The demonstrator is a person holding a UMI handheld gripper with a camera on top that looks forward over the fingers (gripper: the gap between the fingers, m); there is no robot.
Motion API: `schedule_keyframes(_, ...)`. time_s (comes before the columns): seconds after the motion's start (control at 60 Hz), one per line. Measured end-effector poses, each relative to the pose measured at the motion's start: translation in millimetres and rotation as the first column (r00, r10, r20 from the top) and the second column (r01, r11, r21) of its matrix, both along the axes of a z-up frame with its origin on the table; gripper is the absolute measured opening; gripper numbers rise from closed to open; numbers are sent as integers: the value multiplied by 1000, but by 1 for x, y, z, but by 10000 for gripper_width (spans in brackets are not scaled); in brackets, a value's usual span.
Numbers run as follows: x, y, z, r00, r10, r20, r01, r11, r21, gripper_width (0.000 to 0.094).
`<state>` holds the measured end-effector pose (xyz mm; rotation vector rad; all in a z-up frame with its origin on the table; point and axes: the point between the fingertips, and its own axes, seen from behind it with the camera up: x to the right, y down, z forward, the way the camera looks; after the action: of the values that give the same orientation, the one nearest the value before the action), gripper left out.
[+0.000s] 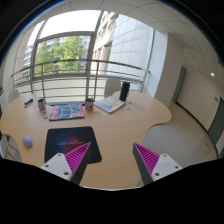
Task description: Arrange mouse
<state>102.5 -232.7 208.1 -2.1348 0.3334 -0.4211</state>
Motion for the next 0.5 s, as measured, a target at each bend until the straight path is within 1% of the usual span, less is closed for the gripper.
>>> schedule_keyframes(0.15,-18,-16,-18,1000,-5,-24,4,1000,-28,845)
schedule_keyframes(0.283,-63,-33,-58,998,-7,-57,3,997,-74,849)
schedule_keyframes(0.35,-98,-38,-81,996,6,-85,-14,995,-95,847)
schedule_keyframes(0.5,-189,-32,-129,989,60,-137,-79,987,-141,852)
